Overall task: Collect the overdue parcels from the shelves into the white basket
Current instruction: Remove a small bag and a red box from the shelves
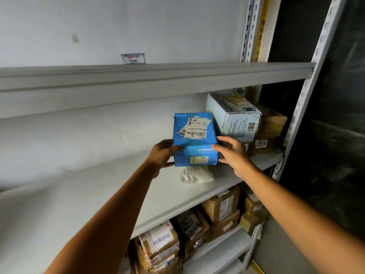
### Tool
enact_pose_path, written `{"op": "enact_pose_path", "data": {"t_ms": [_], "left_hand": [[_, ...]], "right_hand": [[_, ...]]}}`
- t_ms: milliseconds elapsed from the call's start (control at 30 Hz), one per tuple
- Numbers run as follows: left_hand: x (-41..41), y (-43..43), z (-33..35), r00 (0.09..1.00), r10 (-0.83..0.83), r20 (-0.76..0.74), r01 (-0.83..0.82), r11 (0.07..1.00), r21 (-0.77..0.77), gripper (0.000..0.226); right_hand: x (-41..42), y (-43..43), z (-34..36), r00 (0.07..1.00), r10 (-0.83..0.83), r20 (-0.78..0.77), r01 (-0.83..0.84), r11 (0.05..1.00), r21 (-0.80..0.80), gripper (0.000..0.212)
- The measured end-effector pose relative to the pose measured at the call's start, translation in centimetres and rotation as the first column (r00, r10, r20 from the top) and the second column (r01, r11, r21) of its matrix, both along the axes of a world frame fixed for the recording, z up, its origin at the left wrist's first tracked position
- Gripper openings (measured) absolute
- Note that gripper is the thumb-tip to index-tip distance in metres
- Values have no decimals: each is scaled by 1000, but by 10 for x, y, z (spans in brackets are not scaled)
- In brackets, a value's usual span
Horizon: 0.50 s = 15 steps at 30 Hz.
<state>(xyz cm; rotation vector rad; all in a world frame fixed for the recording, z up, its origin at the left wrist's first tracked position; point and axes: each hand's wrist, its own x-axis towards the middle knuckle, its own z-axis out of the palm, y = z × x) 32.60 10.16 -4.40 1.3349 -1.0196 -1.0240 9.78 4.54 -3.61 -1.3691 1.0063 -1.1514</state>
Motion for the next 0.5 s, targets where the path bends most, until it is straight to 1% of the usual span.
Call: {"op": "enact_pose_path", "data": {"t_ms": [267,367,433,500], "left_hand": [[-3,-13,-9,1000,-1,-22,2,1000,23,55],[-9,-11,-9,1000,16,12,-17,999,38,62],[-14,-9,-6,998,26,50,-28,999,47,63],[-17,-7,-4,996,28,84,-33,998,49,64]], "right_hand": [[-1,-19,-7,998,-59,-12,59,998,-16,38],[-2,-22,-12,998,-47,-45,48,999,18,46],[-3,-24,-16,995,-45,-92,46,999,14,52],[-5,-23,-18,993,-51,-109,52,999,2,53]]}}
